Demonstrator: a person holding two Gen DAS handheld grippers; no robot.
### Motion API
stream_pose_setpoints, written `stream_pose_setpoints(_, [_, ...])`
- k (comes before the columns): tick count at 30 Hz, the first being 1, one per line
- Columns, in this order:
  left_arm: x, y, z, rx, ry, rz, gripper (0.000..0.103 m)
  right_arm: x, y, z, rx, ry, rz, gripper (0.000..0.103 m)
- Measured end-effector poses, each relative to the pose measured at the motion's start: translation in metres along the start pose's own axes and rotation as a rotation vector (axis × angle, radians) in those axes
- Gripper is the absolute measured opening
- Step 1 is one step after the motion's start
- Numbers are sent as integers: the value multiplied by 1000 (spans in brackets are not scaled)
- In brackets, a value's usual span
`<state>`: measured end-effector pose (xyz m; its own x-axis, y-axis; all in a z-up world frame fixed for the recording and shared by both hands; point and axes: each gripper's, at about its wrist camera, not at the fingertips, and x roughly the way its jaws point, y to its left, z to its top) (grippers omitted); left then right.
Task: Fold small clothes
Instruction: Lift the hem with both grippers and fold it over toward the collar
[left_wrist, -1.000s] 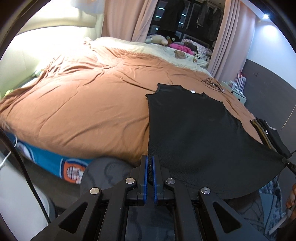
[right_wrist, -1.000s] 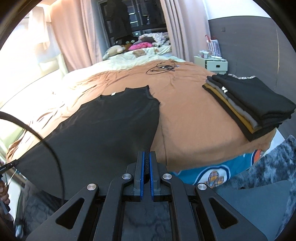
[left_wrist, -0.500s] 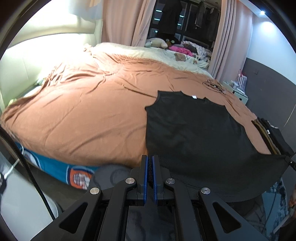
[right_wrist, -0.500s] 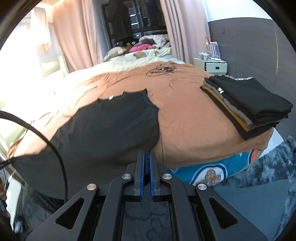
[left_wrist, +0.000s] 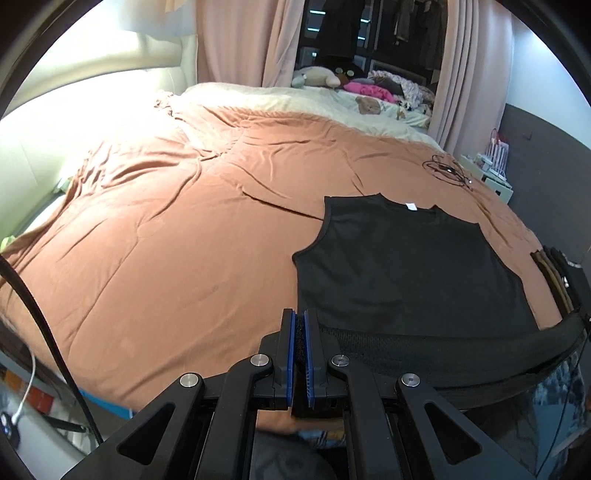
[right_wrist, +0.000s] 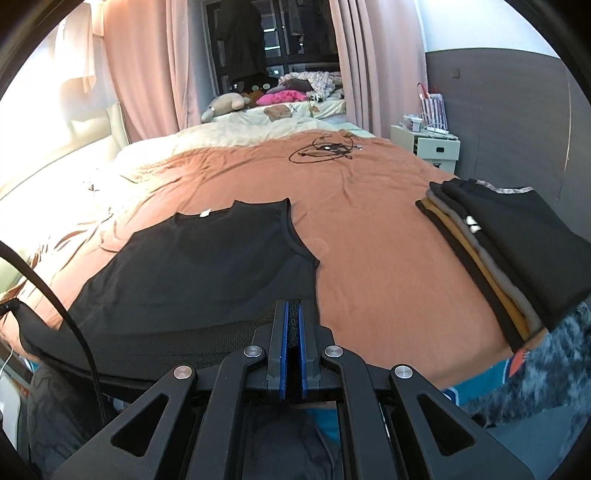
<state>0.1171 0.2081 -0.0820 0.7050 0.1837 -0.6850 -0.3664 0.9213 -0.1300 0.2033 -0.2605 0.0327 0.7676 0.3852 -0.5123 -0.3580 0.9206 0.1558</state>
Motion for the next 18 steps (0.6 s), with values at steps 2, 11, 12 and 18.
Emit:
stream_pose_setpoints(2, [12,0,9,-4,10,-6,5,16,2,9,-2,12,-4,1])
stream_pose_setpoints(11, [79,-7,60,25,47,7,5,90,3,65,1,70,-8,1])
stream_pose_setpoints(12, [86,-8,65,27,51,6,5,98,3,70,2,75,-11,1])
stream_pose_setpoints(18, [131,-14,96,55,76,9,5,149,1,94,0,116,-25,1])
